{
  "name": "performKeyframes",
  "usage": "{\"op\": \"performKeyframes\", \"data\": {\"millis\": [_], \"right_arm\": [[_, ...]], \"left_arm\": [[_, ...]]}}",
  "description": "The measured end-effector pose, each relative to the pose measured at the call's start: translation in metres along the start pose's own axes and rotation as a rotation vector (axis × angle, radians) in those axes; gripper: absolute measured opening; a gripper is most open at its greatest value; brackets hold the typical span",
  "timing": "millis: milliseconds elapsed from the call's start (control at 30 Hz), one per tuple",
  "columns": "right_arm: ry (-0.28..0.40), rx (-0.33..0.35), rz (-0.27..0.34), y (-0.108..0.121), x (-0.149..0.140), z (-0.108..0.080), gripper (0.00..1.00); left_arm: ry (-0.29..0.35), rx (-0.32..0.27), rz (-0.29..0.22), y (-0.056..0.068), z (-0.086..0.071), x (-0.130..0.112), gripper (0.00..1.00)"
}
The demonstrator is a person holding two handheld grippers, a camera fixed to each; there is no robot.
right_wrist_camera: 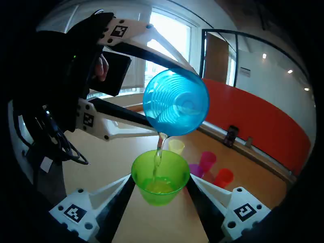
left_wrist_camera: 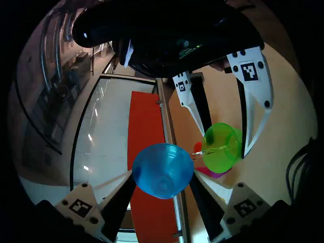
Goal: Pour water
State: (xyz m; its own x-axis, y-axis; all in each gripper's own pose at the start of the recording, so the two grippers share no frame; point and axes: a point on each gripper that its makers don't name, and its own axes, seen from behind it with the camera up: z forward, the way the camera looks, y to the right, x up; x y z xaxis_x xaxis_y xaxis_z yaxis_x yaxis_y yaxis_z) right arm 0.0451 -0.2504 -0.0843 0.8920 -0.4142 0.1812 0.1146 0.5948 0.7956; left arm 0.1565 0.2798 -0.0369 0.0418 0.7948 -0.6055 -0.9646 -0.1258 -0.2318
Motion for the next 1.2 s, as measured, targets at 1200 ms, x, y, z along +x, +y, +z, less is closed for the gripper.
{"op": "performKeyframes", "data": {"millis": [1200], "right_arm": [[0.004,-0.014,-0.007,0.008,0.001,-0.001,0.9]], "left_arm": [[0.015,0.047,0.066,-0.004,-0.011,0.008,0.85]]}}
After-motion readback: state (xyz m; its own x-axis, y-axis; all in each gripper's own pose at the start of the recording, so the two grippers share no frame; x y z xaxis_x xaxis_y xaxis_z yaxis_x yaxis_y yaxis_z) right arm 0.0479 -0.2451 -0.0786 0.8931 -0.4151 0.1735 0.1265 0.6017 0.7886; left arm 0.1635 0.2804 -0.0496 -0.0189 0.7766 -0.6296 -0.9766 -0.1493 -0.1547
